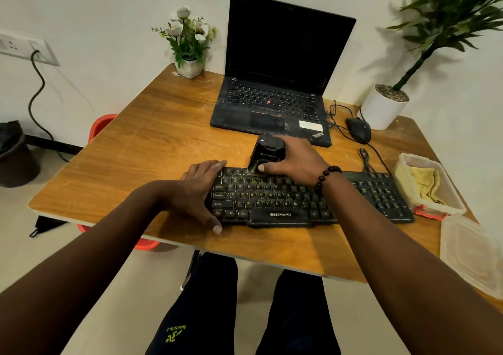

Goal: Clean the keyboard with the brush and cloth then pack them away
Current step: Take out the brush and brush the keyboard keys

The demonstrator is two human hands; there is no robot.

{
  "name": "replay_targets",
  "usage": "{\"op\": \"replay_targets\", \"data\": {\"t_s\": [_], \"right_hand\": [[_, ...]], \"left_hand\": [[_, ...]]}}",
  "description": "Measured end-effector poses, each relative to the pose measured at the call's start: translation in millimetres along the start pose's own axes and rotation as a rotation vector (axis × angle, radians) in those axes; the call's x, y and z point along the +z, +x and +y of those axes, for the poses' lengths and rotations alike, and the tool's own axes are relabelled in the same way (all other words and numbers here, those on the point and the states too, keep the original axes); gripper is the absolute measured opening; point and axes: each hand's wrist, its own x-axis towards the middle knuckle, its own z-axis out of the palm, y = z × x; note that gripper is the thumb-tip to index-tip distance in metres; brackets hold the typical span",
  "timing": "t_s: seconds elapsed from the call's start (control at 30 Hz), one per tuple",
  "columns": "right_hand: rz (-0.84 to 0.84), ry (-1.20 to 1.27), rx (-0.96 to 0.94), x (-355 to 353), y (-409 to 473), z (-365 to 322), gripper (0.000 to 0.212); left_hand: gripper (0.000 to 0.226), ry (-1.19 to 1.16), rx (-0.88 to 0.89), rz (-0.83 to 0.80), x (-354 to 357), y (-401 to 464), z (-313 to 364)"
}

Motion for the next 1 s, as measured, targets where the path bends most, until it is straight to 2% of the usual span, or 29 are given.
{"op": "replay_targets", "data": {"t_s": [0.13, 0.2, 0.37, 0.57, 0.67, 0.77, 0.9, 1.0], "right_hand": [[0.047, -0.141, 0.006, 3.5, 9.7, -0.5, 0.048], [0.073, -0.074, 0.003, -3.0, 10.2, -4.7, 0.047], [-0.02, 0.052, 0.004, 6.4, 2.6, -12.6, 0.048], [-0.055, -0.306, -0.04, -3.9, 11.3, -8.0, 0.036], [-0.004, -0.174, -0.042, -4.4, 11.2, -14.2, 0.04], [-0.039, -0.029, -0.038, 2.7, 4.1, -11.0, 0.043], [-0.09, -0.231, -0.073, -2.1, 3.4, -2.7, 0.032], [-0.034, -0.266, -0.095, -7.0, 5.9, -7.9, 0.031]], "left_hand": [[0.169, 0.008, 0.014, 0.011, 0.2, -1.1, 2.4], [0.164, 0.009, 0.019, 0.039, 1.4, -0.7, 3.0], [0.16, -0.009, 0.032, 0.095, 3.7, -0.7, 1.0], [0.151, -0.02, 0.018, 0.142, 6.1, -0.8, 4.2], [0.15, -0.026, 0.014, 0.143, 4.5, -2.5, 7.6], [0.15, -0.039, 0.015, 0.147, 4.3, -5.5, 10.1], [0.15, -0.04, 0.011, 0.134, 3.2, -6.4, 11.5], [0.15, -0.041, 0.008, 0.132, 2.6, -7.0, 11.3]]}}
